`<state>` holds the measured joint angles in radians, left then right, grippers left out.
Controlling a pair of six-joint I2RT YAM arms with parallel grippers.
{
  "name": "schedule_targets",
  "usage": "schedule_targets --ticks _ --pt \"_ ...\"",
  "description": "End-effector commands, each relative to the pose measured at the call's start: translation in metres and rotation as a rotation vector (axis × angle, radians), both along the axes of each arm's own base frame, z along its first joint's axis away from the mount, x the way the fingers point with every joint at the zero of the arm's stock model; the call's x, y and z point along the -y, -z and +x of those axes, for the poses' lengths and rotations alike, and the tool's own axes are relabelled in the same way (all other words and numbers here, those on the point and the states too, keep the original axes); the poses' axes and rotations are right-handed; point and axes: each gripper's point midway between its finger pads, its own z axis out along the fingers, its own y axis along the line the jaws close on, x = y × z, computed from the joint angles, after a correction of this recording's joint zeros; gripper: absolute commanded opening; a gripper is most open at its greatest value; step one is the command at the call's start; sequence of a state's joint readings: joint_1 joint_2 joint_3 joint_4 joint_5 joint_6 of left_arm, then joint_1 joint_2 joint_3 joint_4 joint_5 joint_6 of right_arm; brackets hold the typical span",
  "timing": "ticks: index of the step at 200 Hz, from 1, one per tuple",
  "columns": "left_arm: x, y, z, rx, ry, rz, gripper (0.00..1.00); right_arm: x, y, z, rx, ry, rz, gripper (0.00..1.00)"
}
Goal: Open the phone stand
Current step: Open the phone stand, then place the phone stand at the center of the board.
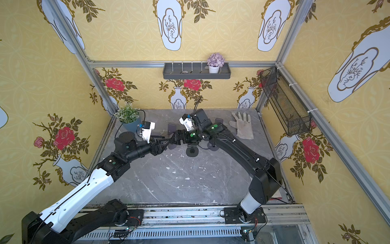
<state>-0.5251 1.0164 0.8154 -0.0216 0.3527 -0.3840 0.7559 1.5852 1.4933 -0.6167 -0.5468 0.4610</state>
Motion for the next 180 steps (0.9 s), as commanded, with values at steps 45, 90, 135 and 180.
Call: schedule_targets --ticks 45,90,135,180 --pt "-0.048 0.066 0.027 -0.185 -0.321 0.186 0.34 0.034 0.012 0.000 0.044 0.086 -0.087 0.98" --pt "-0.065 0.097 0.034 -0.287 -0.475 0.200 0.33 0.059 0.020 0.003 0.071 0.184 -0.164 0.98" --pt "-0.034 0.120 0.035 -0.311 -0.507 0.270 0.32 0.075 0.024 0.000 0.068 0.250 -0.183 0.98" --pt "-0.027 0.142 0.050 -0.371 -0.597 0.281 0.30 0.089 0.019 -0.006 0.079 0.291 -0.187 0.98"
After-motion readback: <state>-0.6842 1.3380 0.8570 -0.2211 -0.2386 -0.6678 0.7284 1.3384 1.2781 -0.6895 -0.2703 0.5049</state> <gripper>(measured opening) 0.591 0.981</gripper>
